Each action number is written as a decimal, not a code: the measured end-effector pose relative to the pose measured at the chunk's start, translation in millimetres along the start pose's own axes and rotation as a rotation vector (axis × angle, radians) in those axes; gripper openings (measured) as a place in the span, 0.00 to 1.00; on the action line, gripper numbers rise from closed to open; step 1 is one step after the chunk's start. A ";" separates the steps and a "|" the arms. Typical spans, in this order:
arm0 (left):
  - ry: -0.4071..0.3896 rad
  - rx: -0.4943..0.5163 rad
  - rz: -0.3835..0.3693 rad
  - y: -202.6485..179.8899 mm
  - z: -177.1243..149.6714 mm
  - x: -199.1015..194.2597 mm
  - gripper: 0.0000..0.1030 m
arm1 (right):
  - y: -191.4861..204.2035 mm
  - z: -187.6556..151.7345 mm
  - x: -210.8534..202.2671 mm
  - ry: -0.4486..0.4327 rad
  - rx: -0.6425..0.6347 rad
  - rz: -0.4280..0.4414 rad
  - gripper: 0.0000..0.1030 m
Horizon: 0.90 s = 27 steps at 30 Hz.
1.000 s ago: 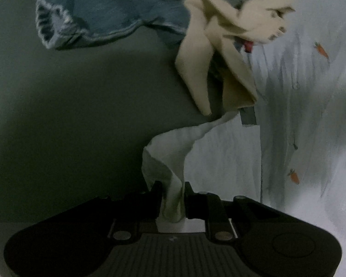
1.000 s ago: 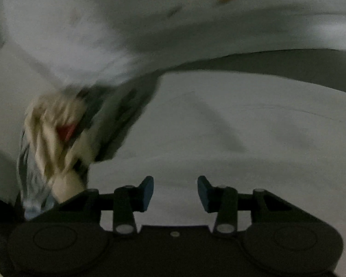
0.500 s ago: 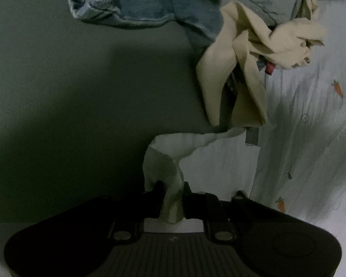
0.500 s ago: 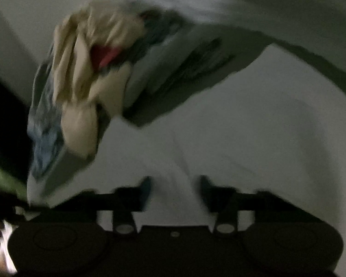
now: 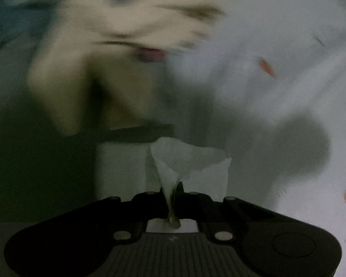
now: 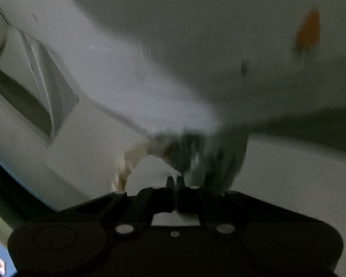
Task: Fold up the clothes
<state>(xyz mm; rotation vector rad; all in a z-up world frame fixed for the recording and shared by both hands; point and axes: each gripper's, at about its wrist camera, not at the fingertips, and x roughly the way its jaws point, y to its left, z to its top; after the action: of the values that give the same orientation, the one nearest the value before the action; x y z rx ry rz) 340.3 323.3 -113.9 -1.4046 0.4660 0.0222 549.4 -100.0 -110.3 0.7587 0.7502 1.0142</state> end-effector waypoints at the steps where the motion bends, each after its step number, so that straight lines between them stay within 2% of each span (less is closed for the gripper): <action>1: 0.008 0.053 -0.011 -9.7 5.1 15.4 0.05 | 0.0 9.1 -3.0 -0.024 -0.032 -0.028 0.02; 2: 0.014 0.104 -0.002 -16.9 8.0 31.2 0.05 | 0.1 18.2 -6.1 -0.049 -0.065 -0.057 0.02; 4: 0.023 0.203 0.068 -20.0 15.4 67.8 0.09 | -2.4 32.7 -7.0 -0.075 -0.118 -0.123 0.02; 6: 0.011 0.278 0.160 -12.4 21.8 97.4 0.22 | -13.6 38.4 8.2 -0.080 -0.157 -0.288 0.06; 8: -0.030 0.272 0.296 3.5 27.0 111.4 0.29 | -27.9 35.7 24.6 -0.066 -0.191 -0.465 0.21; 9: -0.043 0.250 0.340 11.5 29.4 113.2 0.31 | -32.8 33.5 31.0 -0.047 -0.201 -0.528 0.24; 10: -0.052 0.213 0.347 19.4 30.5 109.7 0.31 | -37.7 30.3 35.5 -0.026 -0.208 -0.570 0.28; 11: -0.061 0.183 0.327 26.6 30.1 103.0 0.31 | -40.9 26.7 36.8 -0.015 -0.211 -0.589 0.36; 13: -0.064 0.186 0.278 32.8 25.5 91.6 0.31 | -46.0 17.6 35.8 -0.008 -0.223 -0.603 0.43; 17: 0.043 0.359 0.245 20.1 10.0 98.6 0.31 | -49.4 6.1 35.6 0.022 -0.214 -0.653 0.44; 19: 0.084 0.406 0.220 13.7 3.2 111.4 0.31 | -48.7 1.2 30.5 0.020 -0.202 -0.650 0.45; 22: 0.087 0.379 0.291 16.9 -1.3 130.4 0.28 | -48.4 -4.2 24.8 0.014 -0.182 -0.649 0.45; 23: 0.084 0.355 0.312 19.7 0.6 136.5 0.21 | -47.4 -6.4 22.8 0.012 -0.180 -0.649 0.45; 24: 0.079 0.336 0.324 22.0 2.4 140.1 0.00 | -46.8 -8.0 20.6 0.009 -0.177 -0.651 0.45; 27: 0.050 0.372 0.336 17.2 7.3 143.8 0.00 | -44.6 -11.2 14.3 0.007 -0.168 -0.651 0.45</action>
<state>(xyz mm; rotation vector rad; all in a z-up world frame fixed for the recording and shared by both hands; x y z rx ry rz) 468.4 296.4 -176.3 -0.9533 0.7062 0.1651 565.0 -99.5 -155.9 0.3231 0.8307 0.4789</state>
